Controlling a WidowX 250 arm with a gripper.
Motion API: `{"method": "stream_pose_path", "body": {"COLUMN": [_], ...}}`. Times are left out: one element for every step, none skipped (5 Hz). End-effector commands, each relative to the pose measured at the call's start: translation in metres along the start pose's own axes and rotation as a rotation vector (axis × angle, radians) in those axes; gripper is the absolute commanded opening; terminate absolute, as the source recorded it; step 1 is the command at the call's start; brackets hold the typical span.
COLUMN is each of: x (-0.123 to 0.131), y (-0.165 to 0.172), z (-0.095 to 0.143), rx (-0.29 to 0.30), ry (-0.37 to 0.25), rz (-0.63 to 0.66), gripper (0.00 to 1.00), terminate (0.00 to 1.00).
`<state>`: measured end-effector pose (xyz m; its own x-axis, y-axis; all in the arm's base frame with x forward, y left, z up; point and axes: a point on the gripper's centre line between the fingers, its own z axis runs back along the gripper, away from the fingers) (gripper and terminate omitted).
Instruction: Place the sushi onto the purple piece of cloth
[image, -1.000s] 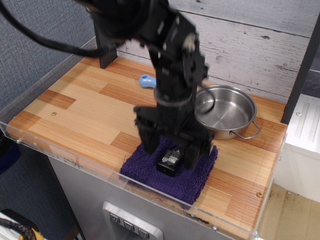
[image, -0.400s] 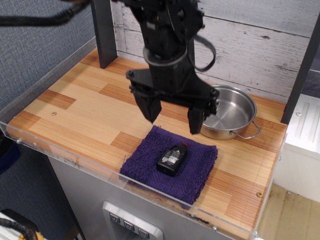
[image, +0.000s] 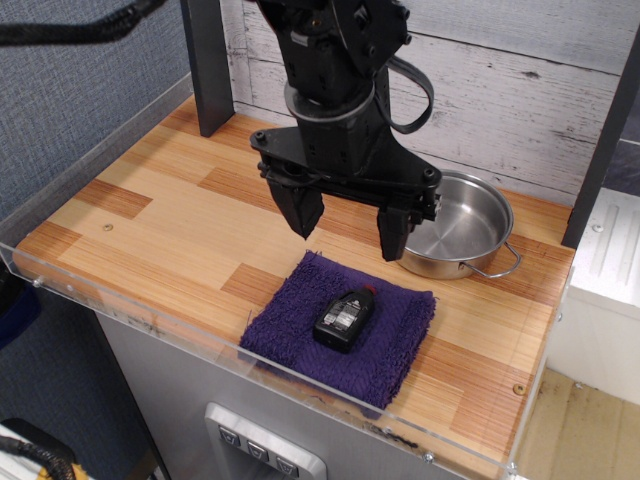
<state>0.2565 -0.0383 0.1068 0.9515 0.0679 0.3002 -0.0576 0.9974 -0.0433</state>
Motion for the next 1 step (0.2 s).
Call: {"method": "stream_pose_path", "body": {"x": [0.0042], "y": [-0.0021], "z": [0.0112], "rx": [-0.009], "ry": [-0.042], "rz": [-0.004], "gripper": [1.00], "terminate": [1.00]}}
